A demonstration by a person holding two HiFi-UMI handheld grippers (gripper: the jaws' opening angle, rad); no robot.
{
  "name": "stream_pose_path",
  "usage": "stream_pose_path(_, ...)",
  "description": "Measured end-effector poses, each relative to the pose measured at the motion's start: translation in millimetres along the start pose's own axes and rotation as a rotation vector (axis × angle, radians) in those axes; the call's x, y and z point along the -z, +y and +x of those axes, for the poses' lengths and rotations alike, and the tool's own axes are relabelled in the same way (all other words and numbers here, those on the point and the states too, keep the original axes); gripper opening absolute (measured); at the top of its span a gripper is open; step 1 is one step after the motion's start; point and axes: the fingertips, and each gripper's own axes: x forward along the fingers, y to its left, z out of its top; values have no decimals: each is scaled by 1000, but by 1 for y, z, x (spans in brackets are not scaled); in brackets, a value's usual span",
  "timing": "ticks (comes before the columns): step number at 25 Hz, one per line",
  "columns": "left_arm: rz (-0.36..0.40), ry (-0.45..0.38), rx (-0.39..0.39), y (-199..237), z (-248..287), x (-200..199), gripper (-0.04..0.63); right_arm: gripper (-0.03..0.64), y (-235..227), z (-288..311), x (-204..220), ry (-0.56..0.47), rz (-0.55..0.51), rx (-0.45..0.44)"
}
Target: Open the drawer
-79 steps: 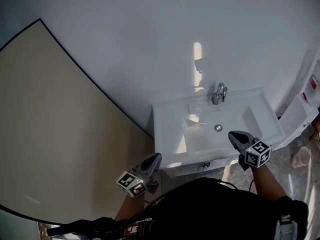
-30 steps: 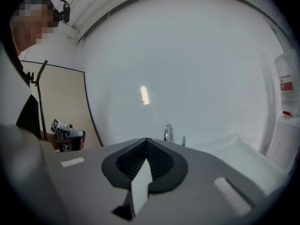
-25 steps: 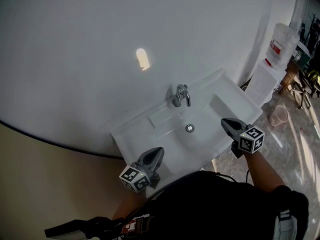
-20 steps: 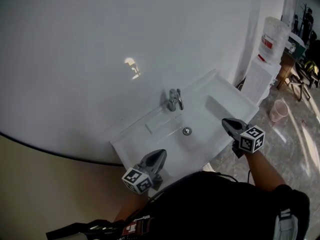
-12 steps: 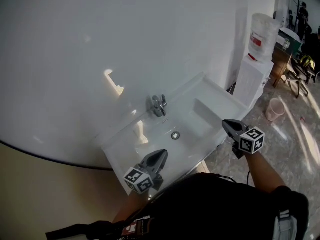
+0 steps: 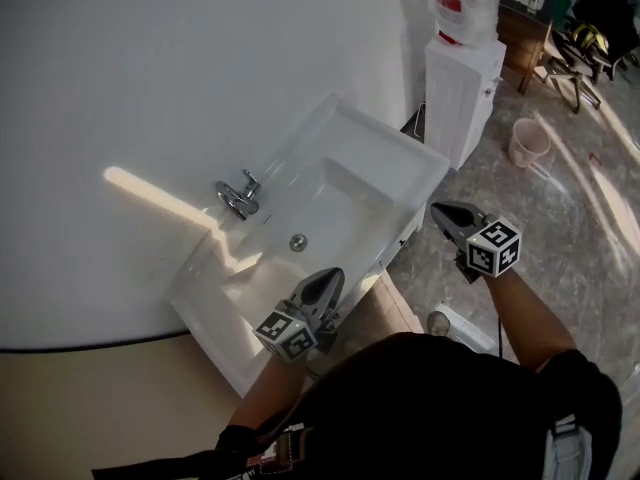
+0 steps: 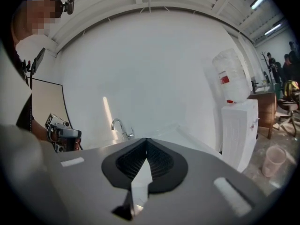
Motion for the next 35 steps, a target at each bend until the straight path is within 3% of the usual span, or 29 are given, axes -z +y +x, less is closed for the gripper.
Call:
stream_pose_path(5, -21, 101, 83, -10, 81, 57, -9, 2, -64, -20, 54, 25, 29, 64)
stream_pose_path(13, -15, 254, 107, 0, 177, 165, -9, 3, -150, -17, 155, 40, 82, 117)
stream_pose_path(22, 16, 406, 50, 52, 238, 298, -9, 18, -215, 27, 300, 102, 148, 91)
stream_pose_path(29, 14, 508, -5, 93, 256, 383, -9, 32, -234, 79, 434, 179, 221, 40)
stream_pose_path(35, -3, 541, -57, 132, 262, 438, -9, 61, -234, 123, 515, 239, 242, -26)
